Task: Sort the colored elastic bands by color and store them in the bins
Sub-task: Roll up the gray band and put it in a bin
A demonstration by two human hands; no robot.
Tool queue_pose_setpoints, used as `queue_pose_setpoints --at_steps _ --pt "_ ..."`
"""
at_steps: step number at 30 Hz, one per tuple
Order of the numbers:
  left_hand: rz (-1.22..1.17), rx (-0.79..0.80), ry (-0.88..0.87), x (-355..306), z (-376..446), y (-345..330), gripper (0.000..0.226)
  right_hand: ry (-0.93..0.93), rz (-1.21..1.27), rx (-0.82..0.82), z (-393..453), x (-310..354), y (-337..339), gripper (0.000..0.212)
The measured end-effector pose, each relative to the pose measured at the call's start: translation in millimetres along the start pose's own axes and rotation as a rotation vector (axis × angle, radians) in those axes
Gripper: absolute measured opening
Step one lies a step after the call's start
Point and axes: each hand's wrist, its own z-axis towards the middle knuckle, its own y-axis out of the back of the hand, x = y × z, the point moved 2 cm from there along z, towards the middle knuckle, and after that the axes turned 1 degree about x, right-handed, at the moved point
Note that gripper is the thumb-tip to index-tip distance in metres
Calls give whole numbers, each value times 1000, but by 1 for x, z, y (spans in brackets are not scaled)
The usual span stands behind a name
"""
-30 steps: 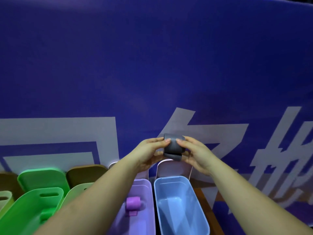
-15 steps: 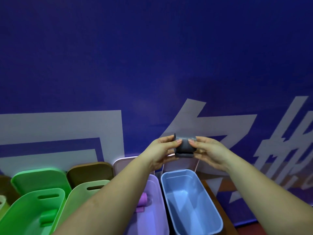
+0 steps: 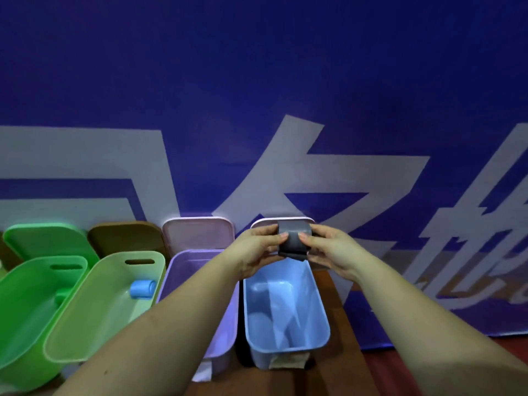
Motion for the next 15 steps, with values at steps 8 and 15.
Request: queue_pose_setpoints --at_steps 8,15 --pt "-21 -117 121 80 30 16 28 -152 -94 60 40 -83 10 27" --pt "-112 -379 239 126 79 32 34 -334 -221 -18 100 -144 6 22"
